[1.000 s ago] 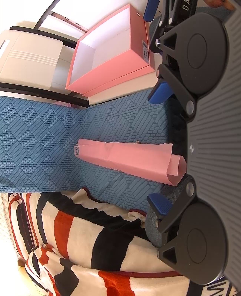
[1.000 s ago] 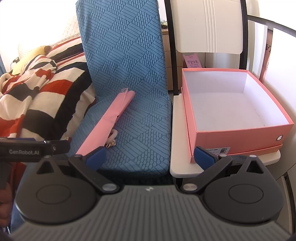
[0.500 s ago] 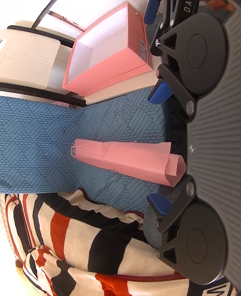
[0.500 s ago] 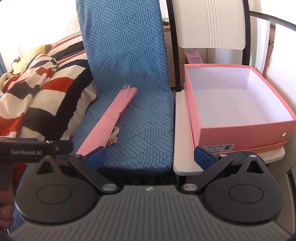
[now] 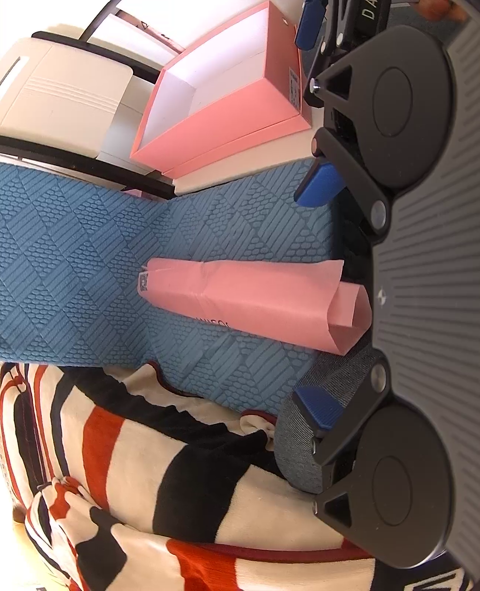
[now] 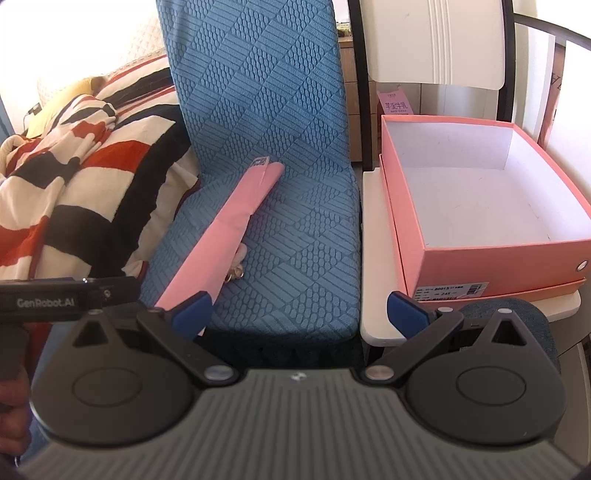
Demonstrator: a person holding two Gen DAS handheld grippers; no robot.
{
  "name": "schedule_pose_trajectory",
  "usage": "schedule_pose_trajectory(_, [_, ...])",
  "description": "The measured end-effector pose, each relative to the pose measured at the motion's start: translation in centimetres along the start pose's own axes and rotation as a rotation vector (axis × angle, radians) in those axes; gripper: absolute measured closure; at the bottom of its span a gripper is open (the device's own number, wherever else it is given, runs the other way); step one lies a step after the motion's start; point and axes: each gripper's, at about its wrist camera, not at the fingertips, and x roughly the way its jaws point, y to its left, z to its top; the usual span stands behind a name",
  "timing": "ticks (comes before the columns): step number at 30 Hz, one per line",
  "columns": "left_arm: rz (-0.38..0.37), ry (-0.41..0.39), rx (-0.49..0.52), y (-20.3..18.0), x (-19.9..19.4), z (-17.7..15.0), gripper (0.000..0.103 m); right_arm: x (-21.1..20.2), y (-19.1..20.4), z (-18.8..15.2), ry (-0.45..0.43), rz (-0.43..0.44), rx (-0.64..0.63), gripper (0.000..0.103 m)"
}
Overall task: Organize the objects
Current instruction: 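Move the left gripper toward the end of the rolled pink paper bag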
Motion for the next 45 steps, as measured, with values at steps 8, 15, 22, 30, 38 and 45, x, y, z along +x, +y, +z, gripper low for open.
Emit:
schedule_pose_trajectory(8, [-0.006, -0.013, 0.003, 0.7, 1.5, 0.3, 0.0, 1.6, 0.3, 1.1, -0.003, 0.018, 0.005, 0.0])
schedule_pose_trajectory(15, [0.001, -0.037, 0.054, 0.1, 3.3, 1.5, 0.0, 3.3, 0.0, 3.0, -0.044, 0.025, 0.008, 0.0])
schedule_pose_trajectory(22, [-0.011, -0.03, 0.091, -0.8, 6.8, 2.5, 0.0, 5.5, -0.7, 4.3, -0.056, 0.018, 0.014, 0.0])
schedule_pose_trajectory(30, [-0.062, -0.03, 0.113, -2.1, 10.7, 3.3, 0.0, 8.5, -1.9, 5.6, -0.069, 0.041, 0.038, 0.003])
schedule_pose_trajectory(38, [-0.087, -0.002, 0.125, -2.2, 13.5, 3.5, 0.0, 10.4, -2.0, 6.3, -0.077, 0.069, 0.007, 0.014])
schedule_pose_trajectory(45, [-0.098, -0.021, 0.162, -2.5, 14.6, 3.5, 0.0, 12.0, -2.0, 6.2, -0.071, 0.105, -0.001, 0.03])
